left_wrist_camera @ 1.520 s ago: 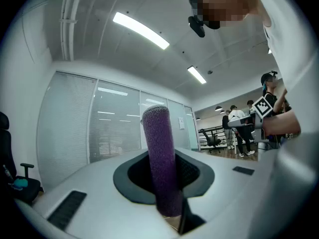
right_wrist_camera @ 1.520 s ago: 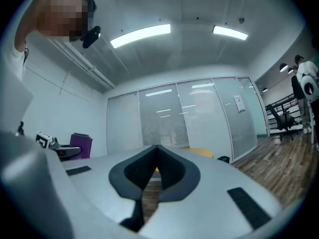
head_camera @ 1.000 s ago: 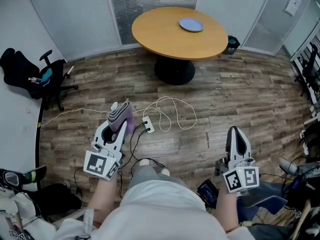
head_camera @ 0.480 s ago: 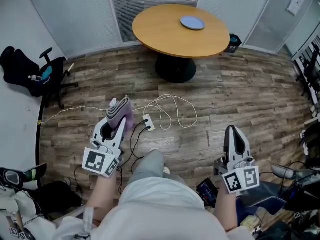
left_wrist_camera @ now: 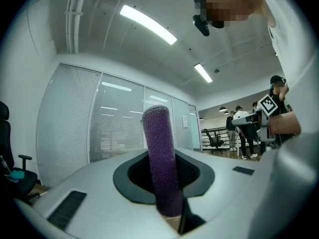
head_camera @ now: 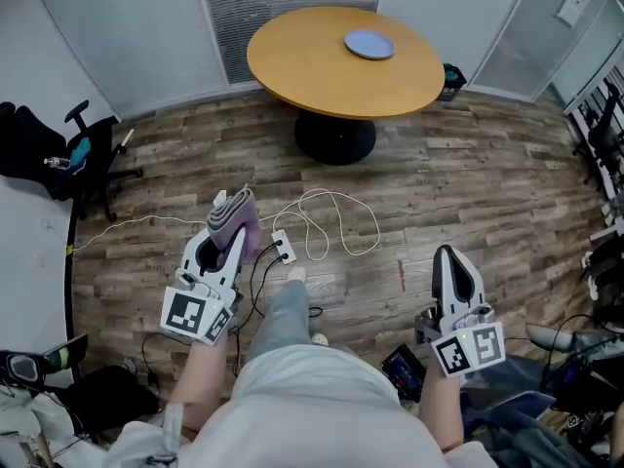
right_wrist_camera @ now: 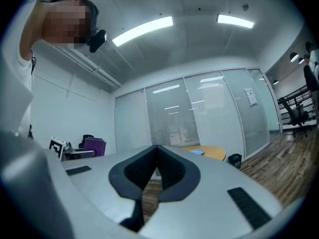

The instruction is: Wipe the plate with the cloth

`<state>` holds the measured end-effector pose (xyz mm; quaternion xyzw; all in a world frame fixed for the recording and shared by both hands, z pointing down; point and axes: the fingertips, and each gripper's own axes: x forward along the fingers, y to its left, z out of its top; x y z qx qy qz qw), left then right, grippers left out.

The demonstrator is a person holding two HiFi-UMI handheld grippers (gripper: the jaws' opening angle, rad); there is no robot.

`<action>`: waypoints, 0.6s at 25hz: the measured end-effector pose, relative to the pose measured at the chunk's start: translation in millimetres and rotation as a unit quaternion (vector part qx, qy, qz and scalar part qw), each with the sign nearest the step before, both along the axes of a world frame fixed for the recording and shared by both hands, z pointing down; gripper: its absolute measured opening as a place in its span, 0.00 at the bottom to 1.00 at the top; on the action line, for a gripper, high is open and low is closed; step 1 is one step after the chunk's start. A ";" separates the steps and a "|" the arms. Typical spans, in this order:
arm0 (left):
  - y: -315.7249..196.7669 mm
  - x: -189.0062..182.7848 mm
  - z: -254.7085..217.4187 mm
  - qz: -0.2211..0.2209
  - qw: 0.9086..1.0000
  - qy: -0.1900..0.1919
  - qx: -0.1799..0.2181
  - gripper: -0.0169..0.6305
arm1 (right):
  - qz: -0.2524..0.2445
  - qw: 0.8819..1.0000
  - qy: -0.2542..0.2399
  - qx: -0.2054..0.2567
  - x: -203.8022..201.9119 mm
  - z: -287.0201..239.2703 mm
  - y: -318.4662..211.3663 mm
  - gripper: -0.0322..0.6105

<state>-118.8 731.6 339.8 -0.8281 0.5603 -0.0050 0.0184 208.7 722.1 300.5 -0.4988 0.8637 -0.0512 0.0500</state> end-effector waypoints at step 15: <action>-173.3 -25.8 -12.1 0.044 0.999 -0.012 0.020 0.15 | 0.004 1.000 0.009 0.012 -55.0 -7.3 -163.1 0.08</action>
